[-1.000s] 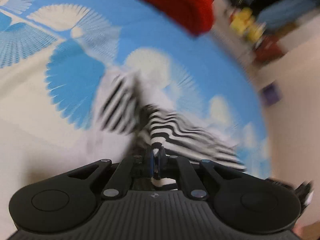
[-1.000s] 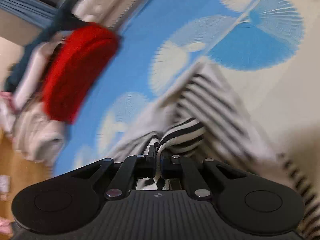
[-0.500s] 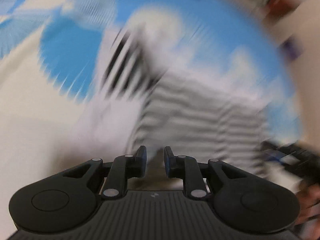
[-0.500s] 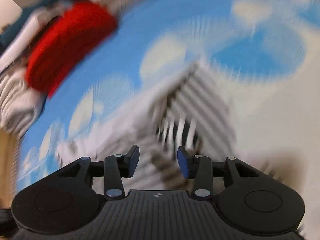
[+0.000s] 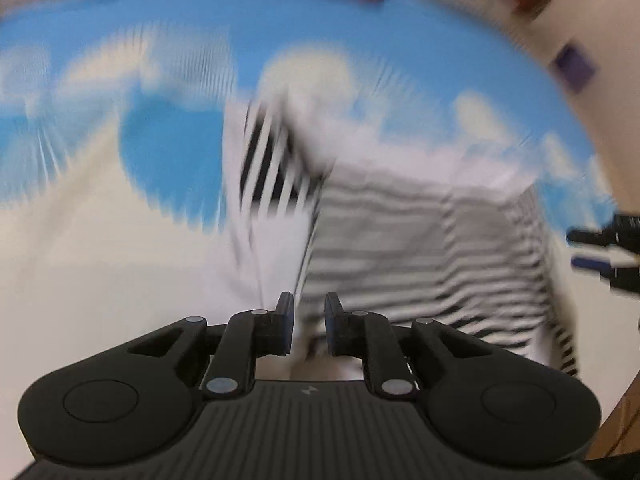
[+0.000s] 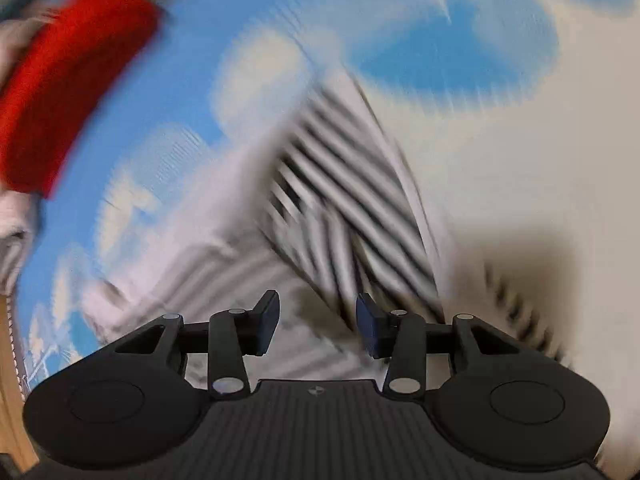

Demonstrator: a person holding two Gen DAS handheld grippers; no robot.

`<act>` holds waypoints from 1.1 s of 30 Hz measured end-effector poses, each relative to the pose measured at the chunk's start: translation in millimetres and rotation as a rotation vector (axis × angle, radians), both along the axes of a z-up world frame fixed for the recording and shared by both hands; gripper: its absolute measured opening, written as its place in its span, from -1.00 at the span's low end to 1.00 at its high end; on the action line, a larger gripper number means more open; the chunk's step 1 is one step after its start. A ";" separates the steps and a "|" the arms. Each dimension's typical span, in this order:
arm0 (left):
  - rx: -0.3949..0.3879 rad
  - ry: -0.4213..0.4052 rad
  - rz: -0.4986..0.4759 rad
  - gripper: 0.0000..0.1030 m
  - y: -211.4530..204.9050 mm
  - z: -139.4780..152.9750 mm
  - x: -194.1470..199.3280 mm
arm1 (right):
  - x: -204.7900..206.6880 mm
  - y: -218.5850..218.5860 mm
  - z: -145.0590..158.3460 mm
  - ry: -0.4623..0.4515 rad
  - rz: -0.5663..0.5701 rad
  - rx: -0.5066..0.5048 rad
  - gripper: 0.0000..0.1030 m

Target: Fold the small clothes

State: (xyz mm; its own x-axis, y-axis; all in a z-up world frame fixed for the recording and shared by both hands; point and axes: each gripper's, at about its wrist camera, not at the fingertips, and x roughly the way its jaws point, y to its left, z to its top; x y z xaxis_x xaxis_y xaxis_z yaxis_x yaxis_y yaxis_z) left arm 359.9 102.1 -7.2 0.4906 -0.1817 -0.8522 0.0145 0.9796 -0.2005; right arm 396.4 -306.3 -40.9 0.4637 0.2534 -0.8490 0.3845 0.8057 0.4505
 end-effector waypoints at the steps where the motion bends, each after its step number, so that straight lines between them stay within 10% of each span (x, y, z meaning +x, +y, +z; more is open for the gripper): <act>1: 0.004 -0.048 -0.002 -0.69 -0.6 15.0 -8.4 | -4.6 -0.9 25.7 -0.097 0.004 -0.029 -0.12; 7: -0.027 -0.253 0.019 -0.64 5.9 98.1 -96.5 | -94.7 -18.7 147.4 -0.505 0.010 -0.062 -0.13; 12: 0.004 -0.288 0.018 -0.60 1.8 88.5 -193.2 | -204.6 -42.9 155.4 -0.592 0.064 -0.064 0.04; 21: -0.060 0.013 0.193 -0.14 14.3 -36.3 -237.1 | -283.7 -72.6 -13.0 -0.079 0.031 -0.101 0.08; 26: -0.062 0.048 0.256 0.31 25.1 -50.0 -235.8 | -294.2 -68.9 -45.6 -0.018 0.082 -0.170 0.08; 33: -0.137 0.176 0.336 0.17 35.4 -82.2 -231.9 | -297.0 -61.4 -57.9 0.031 0.127 -0.144 0.25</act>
State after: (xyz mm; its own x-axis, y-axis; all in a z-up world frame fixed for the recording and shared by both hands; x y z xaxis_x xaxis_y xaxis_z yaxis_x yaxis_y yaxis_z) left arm 128.0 137.5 -89.3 0.3902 -0.1538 -0.9078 -0.3479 0.8882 -0.3001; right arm 99.4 -367.8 -98.9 0.4090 0.1830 -0.8940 0.2878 0.9038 0.3167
